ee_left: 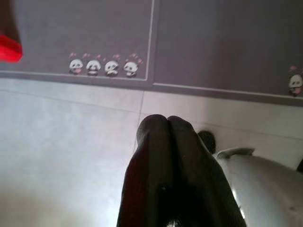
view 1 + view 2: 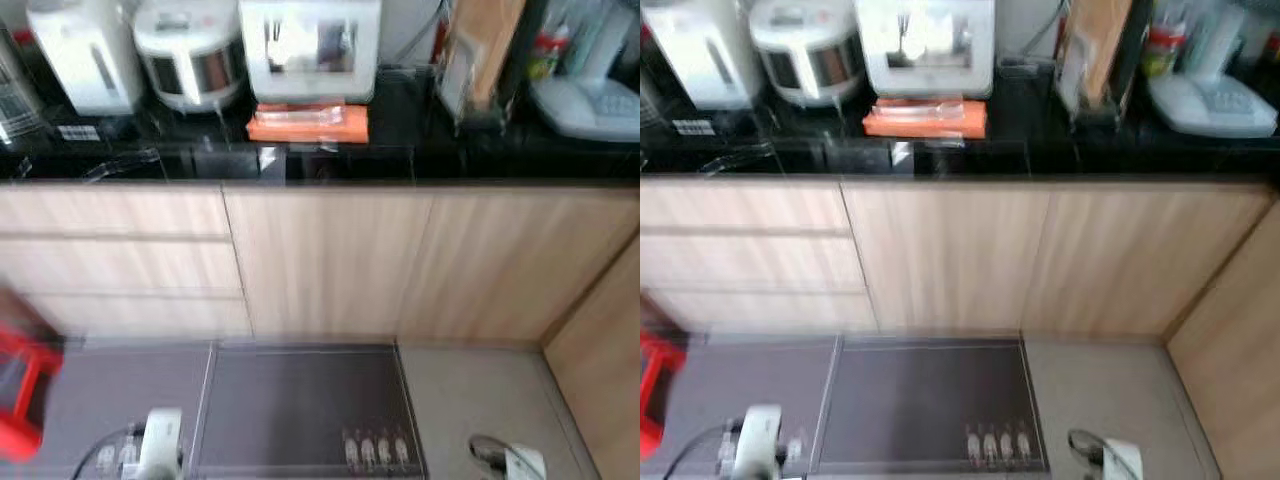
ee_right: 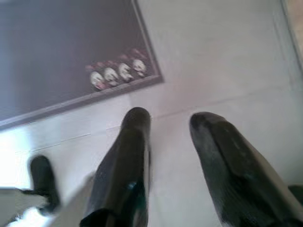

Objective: Kitchen organization

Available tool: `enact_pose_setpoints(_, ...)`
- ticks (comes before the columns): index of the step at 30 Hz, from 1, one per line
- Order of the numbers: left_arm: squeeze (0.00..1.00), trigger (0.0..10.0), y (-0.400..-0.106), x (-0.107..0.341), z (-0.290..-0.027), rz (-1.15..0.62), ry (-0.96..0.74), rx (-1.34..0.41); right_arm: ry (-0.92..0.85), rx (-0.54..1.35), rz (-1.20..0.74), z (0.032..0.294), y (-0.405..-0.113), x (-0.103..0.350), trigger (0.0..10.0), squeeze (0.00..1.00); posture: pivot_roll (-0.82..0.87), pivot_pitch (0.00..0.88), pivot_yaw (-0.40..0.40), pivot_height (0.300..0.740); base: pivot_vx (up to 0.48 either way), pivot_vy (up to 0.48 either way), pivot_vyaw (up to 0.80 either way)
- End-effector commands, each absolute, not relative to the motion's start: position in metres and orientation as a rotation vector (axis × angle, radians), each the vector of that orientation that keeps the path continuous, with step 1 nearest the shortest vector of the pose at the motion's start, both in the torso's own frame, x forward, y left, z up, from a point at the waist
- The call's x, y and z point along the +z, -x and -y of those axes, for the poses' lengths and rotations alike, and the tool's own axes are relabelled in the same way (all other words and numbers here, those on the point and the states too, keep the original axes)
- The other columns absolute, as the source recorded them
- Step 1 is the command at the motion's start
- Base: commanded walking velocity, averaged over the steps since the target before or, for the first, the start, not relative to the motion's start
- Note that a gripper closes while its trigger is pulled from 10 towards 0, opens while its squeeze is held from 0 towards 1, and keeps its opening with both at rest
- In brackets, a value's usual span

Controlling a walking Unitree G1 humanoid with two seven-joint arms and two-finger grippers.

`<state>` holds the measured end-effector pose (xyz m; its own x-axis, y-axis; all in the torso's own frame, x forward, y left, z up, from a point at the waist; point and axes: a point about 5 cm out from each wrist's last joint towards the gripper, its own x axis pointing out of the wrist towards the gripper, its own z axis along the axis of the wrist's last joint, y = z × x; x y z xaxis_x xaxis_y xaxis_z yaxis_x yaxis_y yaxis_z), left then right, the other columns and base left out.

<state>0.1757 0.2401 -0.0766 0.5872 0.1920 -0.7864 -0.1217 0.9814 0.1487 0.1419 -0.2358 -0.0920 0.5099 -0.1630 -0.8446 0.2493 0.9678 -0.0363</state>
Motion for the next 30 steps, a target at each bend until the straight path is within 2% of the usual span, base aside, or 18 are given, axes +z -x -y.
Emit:
enact_pose_setpoints(1, 0.00, 10.0, -0.1806, -0.0751, -0.2364, -0.913, -0.081, 0.175, -0.094, -0.275, -1.001, 0.2431, -0.1400, -0.0907, 10.0, 0.00, 0.04, 0.000, -0.007, 0.740, 0.000, 0.480, 0.00)
enact_pose_setpoints(26, 0.00, 10.0, -0.1842, -0.0720, -0.2409, -0.892, -0.073, 0.193, -0.092, -0.266, -0.992, 0.2428, -0.1423, -0.0898, 10.0, 0.00, 0.06, 0.000, -0.018, 0.740, 0.000, 0.480, 0.00)
enact_pose_setpoints(30, 0.00, 10.0, -0.1778, -0.0754, -0.2402, -0.916, -0.080, 0.189, -0.096, -0.270, -0.990, 0.2420, -0.1418, -0.0901, 10.0, 0.00, 0.06, 0.000, -0.017, 0.740, 0.000, 0.480, 0.00)
